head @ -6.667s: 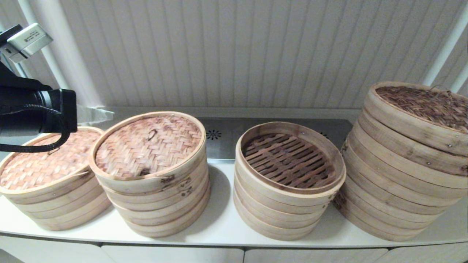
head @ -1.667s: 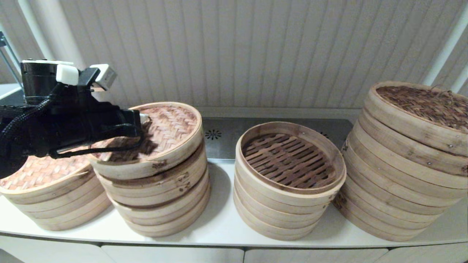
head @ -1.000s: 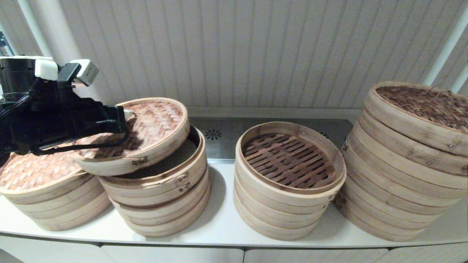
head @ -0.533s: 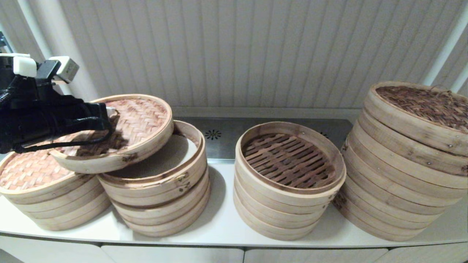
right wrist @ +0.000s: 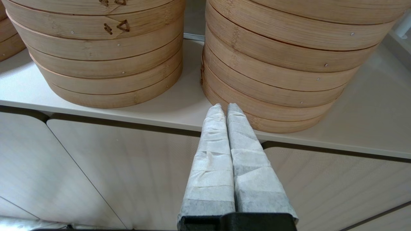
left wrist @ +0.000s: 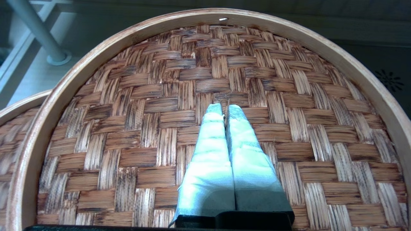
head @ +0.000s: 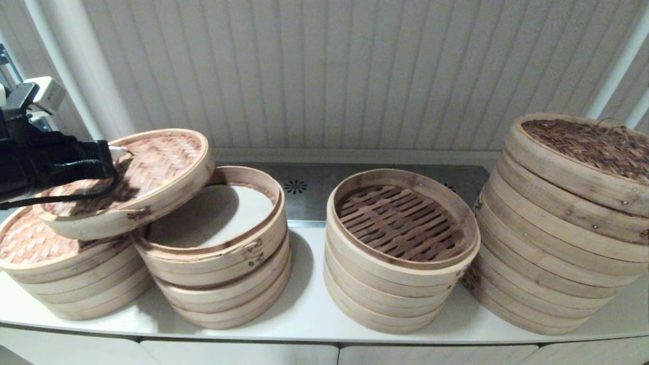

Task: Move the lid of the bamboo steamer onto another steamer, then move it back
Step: Put the steamer

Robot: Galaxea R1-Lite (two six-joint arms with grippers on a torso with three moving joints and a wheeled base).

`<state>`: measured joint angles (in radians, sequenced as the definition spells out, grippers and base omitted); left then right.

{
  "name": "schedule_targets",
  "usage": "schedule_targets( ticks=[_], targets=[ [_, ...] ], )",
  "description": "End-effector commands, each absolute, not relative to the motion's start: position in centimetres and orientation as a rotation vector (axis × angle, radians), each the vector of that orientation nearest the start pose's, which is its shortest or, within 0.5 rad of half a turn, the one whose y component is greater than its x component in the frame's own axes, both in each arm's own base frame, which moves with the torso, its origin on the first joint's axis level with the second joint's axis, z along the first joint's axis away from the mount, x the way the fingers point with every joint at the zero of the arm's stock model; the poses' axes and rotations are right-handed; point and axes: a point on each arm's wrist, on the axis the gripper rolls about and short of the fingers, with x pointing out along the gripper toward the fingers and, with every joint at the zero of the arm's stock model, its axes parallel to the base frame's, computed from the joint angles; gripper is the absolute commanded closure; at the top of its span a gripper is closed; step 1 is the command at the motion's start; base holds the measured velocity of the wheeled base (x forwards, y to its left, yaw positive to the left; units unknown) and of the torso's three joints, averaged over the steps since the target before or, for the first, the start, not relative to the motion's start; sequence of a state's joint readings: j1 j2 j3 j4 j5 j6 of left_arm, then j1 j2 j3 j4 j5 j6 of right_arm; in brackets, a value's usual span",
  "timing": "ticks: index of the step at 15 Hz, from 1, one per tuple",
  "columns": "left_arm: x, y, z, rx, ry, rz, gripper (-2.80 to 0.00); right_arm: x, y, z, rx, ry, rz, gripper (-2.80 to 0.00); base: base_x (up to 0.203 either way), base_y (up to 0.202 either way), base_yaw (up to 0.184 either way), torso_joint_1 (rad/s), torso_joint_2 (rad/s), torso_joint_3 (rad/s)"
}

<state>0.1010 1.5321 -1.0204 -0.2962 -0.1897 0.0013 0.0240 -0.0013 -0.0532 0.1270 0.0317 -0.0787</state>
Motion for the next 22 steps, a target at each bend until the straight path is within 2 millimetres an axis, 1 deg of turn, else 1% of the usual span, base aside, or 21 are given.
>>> schedule_targets(
  ticks=[1,5,10,15,18,22],
  targets=[
    [27.5,3.6,25.8,-0.037,0.211,-0.059,0.0,-2.8,0.0,7.7,-0.079,0.067,0.059,0.0,0.0,0.0,0.0,0.0,0.0,0.0],
    [27.4,6.1,25.4,-0.029,0.217,-0.019,0.0,-2.8,0.0,7.7,-0.078,0.068,0.058,0.0,0.0,0.0,0.0,0.0,0.0,0.0],
    [26.9,8.6,25.2,-0.043,0.22,0.012,0.0,-2.8,0.0,7.7,-0.075,0.068,0.058,0.0,0.0,0.0,0.0,0.0,0.0,0.0],
    [26.7,12.1,24.6,-0.057,0.233,0.052,0.0,-2.8,0.0,7.7,-0.066,0.068,0.057,0.0,0.0,0.0,0.0,0.0,0.0,0.0],
    [26.9,13.2,24.5,-0.057,0.234,0.076,0.0,-2.8,0.0,7.7,-0.064,0.067,0.057,0.0,0.0,0.0,0.0,0.0,0.0,0.0],
    [27.7,13.9,23.6,-0.064,0.246,0.085,0.0,-2.8,0.0,7.7,-0.063,0.069,0.056,0.0,0.0,0.0,0.0,0.0,0.0,0.0]
  ],
)
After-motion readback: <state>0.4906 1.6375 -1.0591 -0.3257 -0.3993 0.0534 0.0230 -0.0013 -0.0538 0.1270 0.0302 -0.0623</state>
